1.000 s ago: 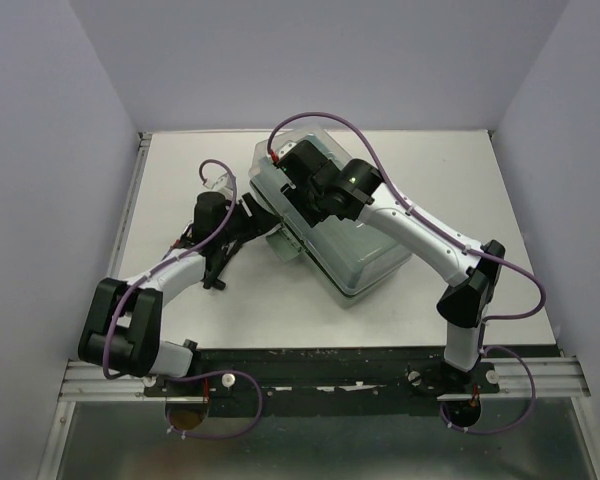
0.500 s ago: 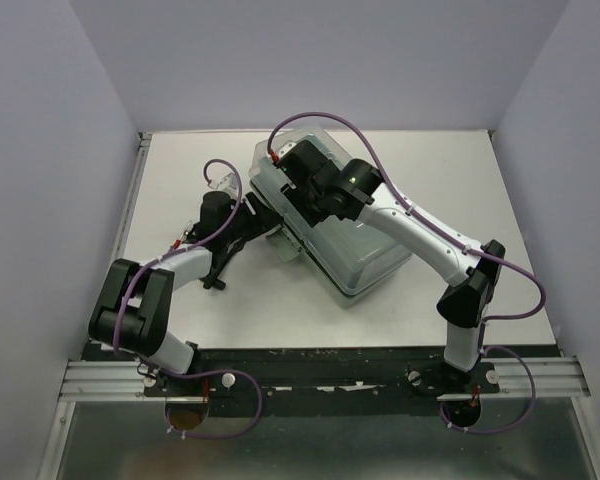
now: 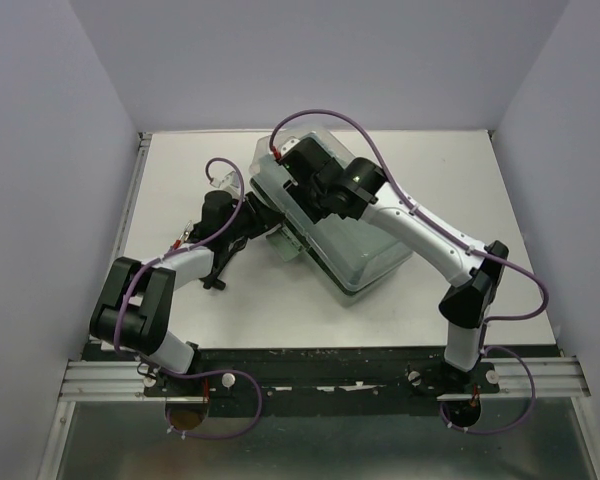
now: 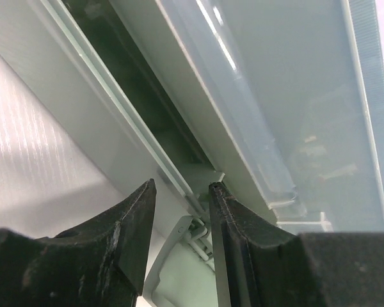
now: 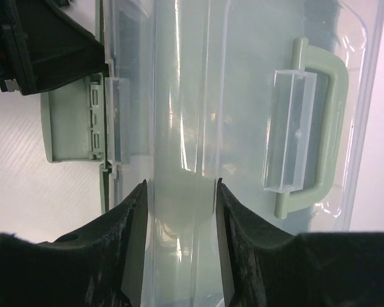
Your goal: Pack the tool kit
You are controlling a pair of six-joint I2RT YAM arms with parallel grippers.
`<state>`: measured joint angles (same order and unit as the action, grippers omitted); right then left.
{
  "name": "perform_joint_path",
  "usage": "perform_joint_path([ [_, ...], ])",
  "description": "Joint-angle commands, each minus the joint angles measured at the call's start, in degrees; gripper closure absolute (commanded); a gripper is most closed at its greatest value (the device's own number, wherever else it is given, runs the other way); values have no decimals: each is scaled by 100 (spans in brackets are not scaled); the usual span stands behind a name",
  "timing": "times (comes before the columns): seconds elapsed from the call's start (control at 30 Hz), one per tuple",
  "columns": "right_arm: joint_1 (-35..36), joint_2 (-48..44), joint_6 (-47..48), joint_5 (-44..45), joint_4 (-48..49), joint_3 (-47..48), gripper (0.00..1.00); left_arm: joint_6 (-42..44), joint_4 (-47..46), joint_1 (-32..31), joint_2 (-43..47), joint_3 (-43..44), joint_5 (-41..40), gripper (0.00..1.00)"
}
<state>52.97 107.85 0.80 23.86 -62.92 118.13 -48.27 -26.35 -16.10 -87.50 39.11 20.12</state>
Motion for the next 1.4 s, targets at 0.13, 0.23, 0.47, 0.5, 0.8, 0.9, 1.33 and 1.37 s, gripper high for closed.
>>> perform_joint_path([
  [0.13, -489, -598, 518, 1007, 209, 123, 99, 266, 394, 37, -285, -53, -421, 54],
  [0.23, -638, -713, 606, 1059, 288, 114, 99, 309, 394, 45, -285, -62, -439, 54],
  [0.47, -1201, -968, 764, 858, 587, -61, 99, 345, 420, 19, -329, -27, -456, 55],
  [0.5, -1288, -994, 781, 797, 640, -114, 99, 353, 420, 28, -346, -9, -448, 55],
  [0.8, -1764, -1187, 694, 462, 886, -588, 99, 415, 490, -16, -338, 52, -474, 55],
  [0.9, -1746, -1468, 484, 138, 834, -720, 96, 441, 534, -25, -311, 61, -491, 55],
  [1.33, 880, -2111, 1265, 2579, 2178, -2636, 0, 503, 604, -43, -320, 158, -483, 55],
  [1.37, 1030, -1980, 1300, 2728, 2239, -2680, 0, 512, 622, -51, -311, 167, -483, 56],
])
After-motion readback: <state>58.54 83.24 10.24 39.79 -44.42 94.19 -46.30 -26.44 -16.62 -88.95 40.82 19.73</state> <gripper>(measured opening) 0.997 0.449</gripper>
